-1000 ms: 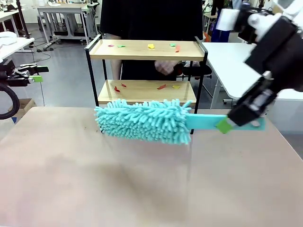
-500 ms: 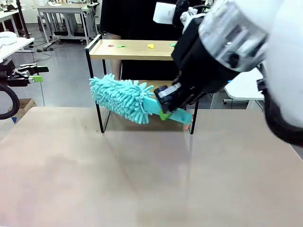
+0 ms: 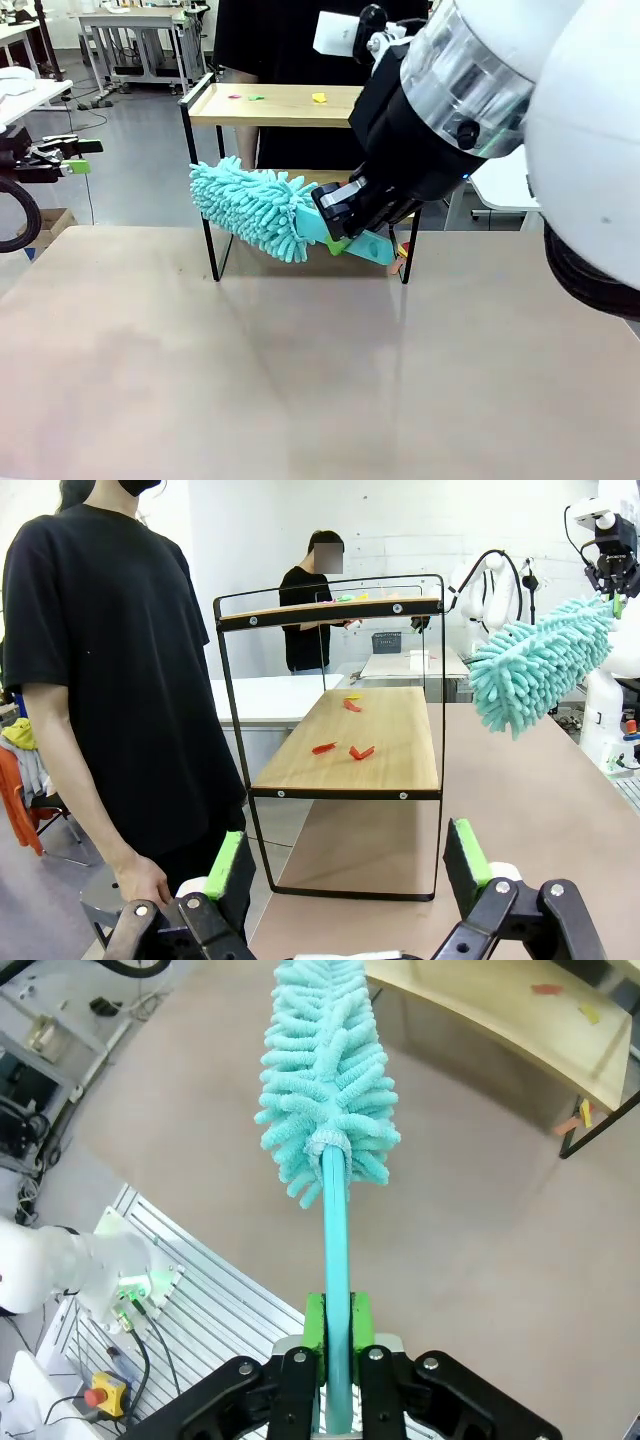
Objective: Clean the shelf.
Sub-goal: Clean the specific section of the Shelf indicated by the human with the Duster.
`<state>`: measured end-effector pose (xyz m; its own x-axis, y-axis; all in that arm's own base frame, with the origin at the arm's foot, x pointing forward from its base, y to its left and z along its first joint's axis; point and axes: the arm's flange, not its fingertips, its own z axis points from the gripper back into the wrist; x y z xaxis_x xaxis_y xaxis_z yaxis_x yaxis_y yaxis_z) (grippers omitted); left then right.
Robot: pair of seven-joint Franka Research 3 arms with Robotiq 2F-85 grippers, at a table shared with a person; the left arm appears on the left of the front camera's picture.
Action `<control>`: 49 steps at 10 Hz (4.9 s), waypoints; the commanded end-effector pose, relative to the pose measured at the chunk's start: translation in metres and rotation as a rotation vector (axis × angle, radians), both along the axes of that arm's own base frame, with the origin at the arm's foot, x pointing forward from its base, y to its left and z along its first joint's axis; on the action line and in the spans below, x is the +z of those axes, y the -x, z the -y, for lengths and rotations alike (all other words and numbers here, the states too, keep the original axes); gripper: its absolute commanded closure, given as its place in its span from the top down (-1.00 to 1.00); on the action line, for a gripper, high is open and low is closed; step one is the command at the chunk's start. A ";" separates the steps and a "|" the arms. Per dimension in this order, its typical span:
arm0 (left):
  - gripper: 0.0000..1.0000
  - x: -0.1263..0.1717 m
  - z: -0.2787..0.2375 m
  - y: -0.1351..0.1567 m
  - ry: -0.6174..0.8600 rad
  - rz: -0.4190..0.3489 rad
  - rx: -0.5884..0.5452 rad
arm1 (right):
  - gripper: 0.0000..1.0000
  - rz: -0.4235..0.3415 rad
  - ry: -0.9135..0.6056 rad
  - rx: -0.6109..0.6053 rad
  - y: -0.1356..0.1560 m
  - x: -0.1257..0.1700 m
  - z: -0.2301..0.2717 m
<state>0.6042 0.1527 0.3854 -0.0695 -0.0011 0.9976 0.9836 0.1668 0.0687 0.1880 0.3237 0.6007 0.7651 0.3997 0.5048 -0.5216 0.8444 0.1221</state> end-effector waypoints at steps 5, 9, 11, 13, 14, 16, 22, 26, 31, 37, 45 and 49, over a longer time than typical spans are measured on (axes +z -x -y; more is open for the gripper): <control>1.00 0.002 0.000 0.000 -0.006 0.016 0.000 | -0.74 0.021 -0.101 -0.120 -0.013 -0.007 -0.037; 1.00 0.002 0.000 0.000 -0.006 0.016 0.000 | -0.74 0.025 -0.117 -0.256 -0.028 -0.017 -0.061; 1.00 0.002 0.000 0.000 -0.006 0.016 0.000 | -0.74 0.112 -0.104 -0.332 -0.034 -0.021 -0.083; 1.00 0.002 0.000 0.000 -0.006 0.016 0.000 | -0.74 0.130 -0.123 -0.369 -0.041 -0.023 -0.105; 1.00 0.002 0.000 0.000 -0.006 0.016 0.000 | -0.74 0.146 -0.113 -0.395 -0.045 -0.025 -0.116; 1.00 0.002 0.000 0.000 -0.006 0.016 0.000 | -0.74 0.162 -0.087 -0.429 -0.061 -0.030 -0.139; 1.00 0.002 0.000 0.000 -0.006 0.016 0.000 | -0.74 0.142 -0.117 -0.475 -0.109 -0.040 -0.182; 1.00 0.002 0.000 0.000 -0.006 0.016 0.000 | -0.74 0.162 -0.111 -0.537 -0.135 -0.044 -0.213; 1.00 0.002 0.000 0.000 -0.006 0.016 0.000 | -0.74 0.114 -0.128 -0.600 -0.162 -0.069 -0.233; 1.00 0.002 0.000 0.000 -0.006 0.016 0.000 | -0.74 0.068 -0.160 -0.568 -0.173 -0.085 -0.232; 1.00 0.002 0.000 0.000 -0.006 0.016 0.000 | -0.74 0.051 -0.121 -0.583 -0.165 -0.106 -0.220; 1.00 0.002 0.000 0.000 -0.006 0.016 0.000 | -0.74 0.033 -0.130 -0.604 -0.159 -0.105 -0.211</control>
<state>0.6043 0.1527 0.3853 -0.0693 -0.0011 0.9976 0.9836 0.1667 0.0686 0.3445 0.5468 0.4886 0.8061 -0.1754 0.5652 0.0421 0.9696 0.2409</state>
